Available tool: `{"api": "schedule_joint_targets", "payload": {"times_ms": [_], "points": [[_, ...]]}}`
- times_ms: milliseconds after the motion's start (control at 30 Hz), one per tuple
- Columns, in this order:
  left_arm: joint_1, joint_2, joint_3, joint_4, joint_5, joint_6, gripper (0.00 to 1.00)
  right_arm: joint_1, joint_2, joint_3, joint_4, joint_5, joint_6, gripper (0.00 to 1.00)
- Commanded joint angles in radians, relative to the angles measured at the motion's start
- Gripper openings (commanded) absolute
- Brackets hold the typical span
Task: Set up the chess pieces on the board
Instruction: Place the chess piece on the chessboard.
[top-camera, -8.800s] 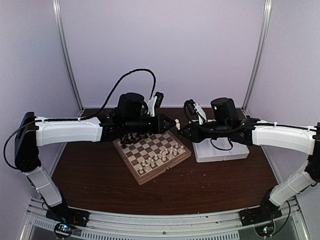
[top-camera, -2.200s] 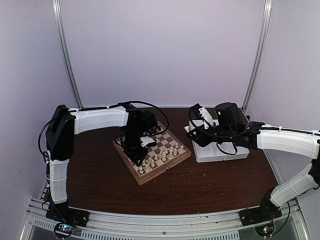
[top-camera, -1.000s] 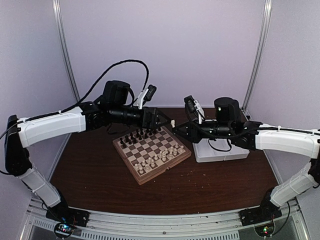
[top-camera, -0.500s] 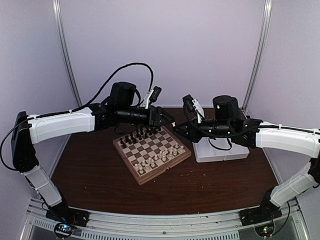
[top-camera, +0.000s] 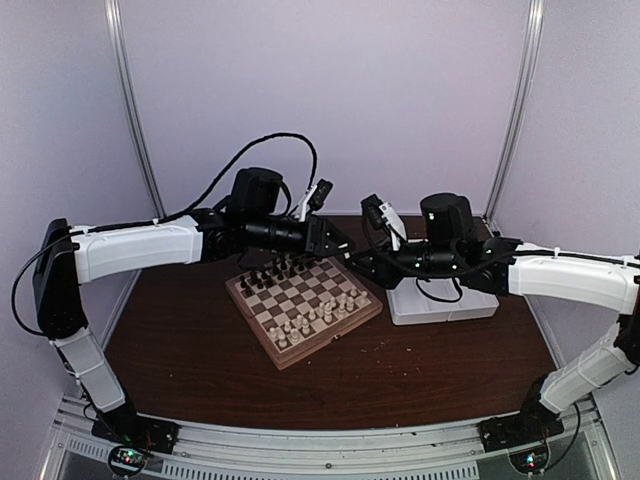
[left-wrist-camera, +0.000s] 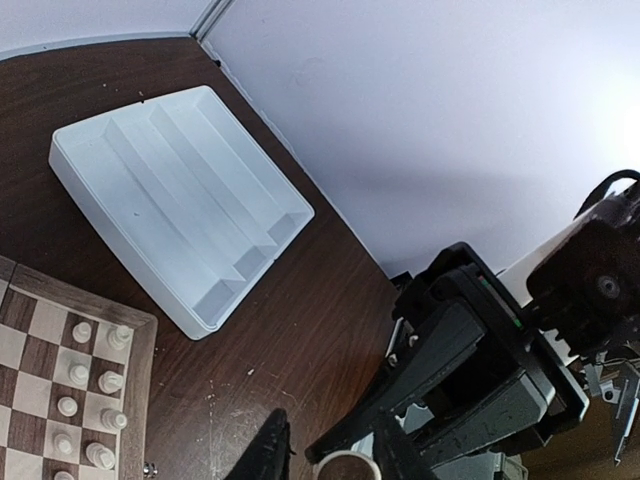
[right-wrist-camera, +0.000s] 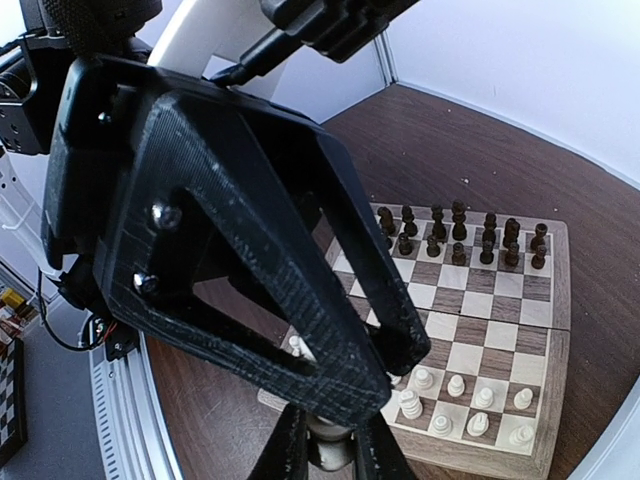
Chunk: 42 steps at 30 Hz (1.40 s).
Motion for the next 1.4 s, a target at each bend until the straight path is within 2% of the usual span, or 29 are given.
{"api": "schedule_joint_targets", "payload": {"times_ms": [0, 100, 333, 500, 633, 733, 800, 933, 1100, 1200, 1367], "points": [[-0.006, 0.002, 0.028, 0.033, 0.019, 0.002, 0.23, 0.006, 0.010, 0.037, -0.016, 0.024, -0.016, 0.09], [-0.006, -0.003, 0.026, 0.033, 0.009, 0.007, 0.18, 0.006, 0.009, 0.036, -0.019, 0.032, -0.022, 0.13], [-0.006, -0.011, 0.027, 0.026, 0.005, 0.004, 0.13, 0.006, -0.006, 0.020, -0.006, 0.073, -0.016, 0.16], [-0.005, -0.034, -0.008, 0.073, -0.009, -0.013, 0.08, 0.006, -0.013, -0.003, 0.036, 0.076, 0.011, 0.29], [-0.005, -0.059, -0.029, 0.127, -0.019, -0.046, 0.04, 0.006, -0.031, -0.032, 0.082, 0.088, 0.037, 0.32], [-0.002, -0.075, -0.050, 0.176, -0.028, -0.081, 0.02, 0.006, -0.052, -0.052, 0.125, 0.093, 0.062, 0.40], [0.005, -0.088, -0.083, 0.250, -0.036, -0.129, 0.02, 0.006, -0.069, -0.085, 0.197, 0.088, 0.109, 0.45], [0.022, -0.102, -0.163, 0.503, -0.060, -0.273, 0.01, 0.007, -0.093, -0.164, 0.400, 0.069, 0.221, 0.49], [0.029, -0.063, -0.179, 0.737, -0.078, -0.440, 0.00, 0.014, -0.078, -0.220, 0.626, 0.072, 0.304, 0.55], [0.029, -0.036, -0.162, 0.817, -0.085, -0.513, 0.00, 0.014, -0.047, -0.216, 0.737, 0.077, 0.366, 0.55], [0.029, -0.038, -0.167, 0.861, -0.102, -0.538, 0.00, 0.014, 0.022, -0.206, 0.955, 0.110, 0.525, 0.55]]}}
